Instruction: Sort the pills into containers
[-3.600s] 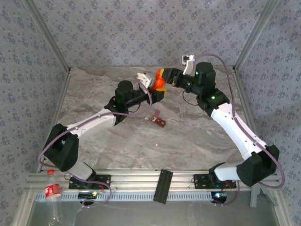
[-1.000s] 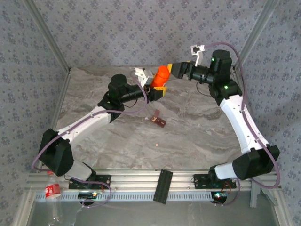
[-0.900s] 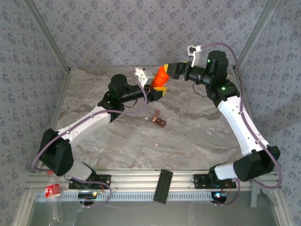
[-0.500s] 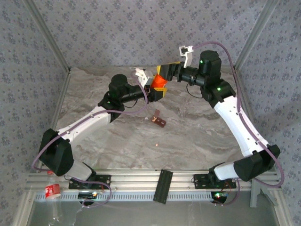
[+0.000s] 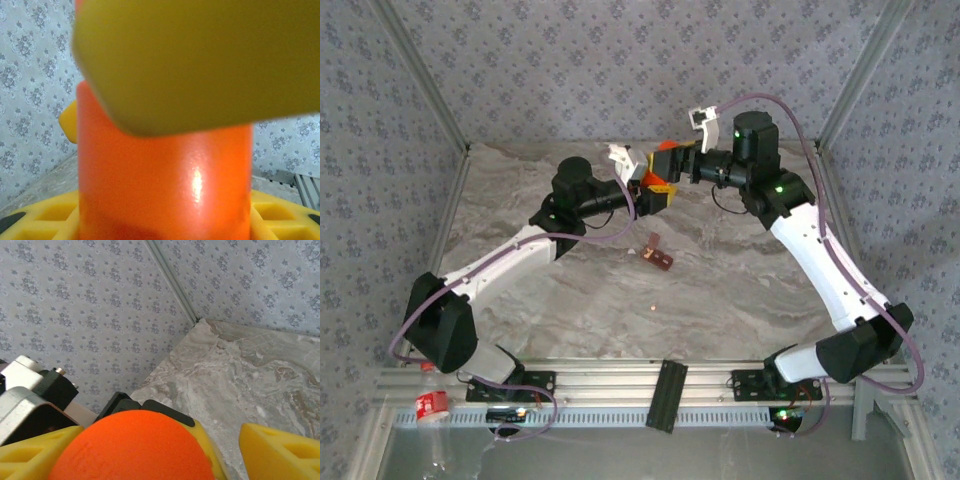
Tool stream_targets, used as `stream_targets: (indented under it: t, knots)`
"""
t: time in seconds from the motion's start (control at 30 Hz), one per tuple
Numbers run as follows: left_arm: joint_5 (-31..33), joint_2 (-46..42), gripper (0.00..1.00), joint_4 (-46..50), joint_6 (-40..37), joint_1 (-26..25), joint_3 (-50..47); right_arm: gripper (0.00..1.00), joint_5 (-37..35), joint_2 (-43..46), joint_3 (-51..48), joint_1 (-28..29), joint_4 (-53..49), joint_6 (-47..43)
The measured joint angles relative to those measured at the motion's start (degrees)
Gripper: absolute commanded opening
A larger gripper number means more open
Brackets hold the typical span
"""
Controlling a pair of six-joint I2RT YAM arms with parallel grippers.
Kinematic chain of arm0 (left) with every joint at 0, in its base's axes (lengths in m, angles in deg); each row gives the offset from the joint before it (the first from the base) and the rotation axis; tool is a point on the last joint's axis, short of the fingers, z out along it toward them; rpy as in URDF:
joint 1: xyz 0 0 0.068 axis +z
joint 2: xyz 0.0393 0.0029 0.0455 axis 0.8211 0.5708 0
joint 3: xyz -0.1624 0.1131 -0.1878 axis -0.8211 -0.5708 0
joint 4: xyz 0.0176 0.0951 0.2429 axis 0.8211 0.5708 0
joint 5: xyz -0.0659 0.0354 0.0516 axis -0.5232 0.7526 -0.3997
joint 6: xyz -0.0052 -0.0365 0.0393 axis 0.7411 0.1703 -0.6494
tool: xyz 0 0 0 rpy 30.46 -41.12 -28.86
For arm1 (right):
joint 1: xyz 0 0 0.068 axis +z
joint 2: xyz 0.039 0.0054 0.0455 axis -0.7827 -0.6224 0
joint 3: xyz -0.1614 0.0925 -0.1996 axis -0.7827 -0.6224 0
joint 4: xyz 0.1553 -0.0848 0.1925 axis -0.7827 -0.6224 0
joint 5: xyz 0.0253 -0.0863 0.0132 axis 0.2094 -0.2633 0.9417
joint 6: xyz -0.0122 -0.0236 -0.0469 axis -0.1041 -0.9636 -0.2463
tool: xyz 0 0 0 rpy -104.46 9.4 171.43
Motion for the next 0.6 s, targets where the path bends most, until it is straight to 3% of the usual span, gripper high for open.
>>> stream_targets:
  t: [0.23, 0.6]
  knots:
    - [0.0, 0.5, 0.00, 0.0, 0.0, 0.0, 0.3, 0.73, -0.8, 1.1, 0.0, -0.9, -0.2, 0.0]
    - [0.0, 0.6, 0.00, 0.0, 0.0, -0.1, 0.3, 0.70, -0.9, 2.4, 0.1, -1.1, 1.4, 0.5]
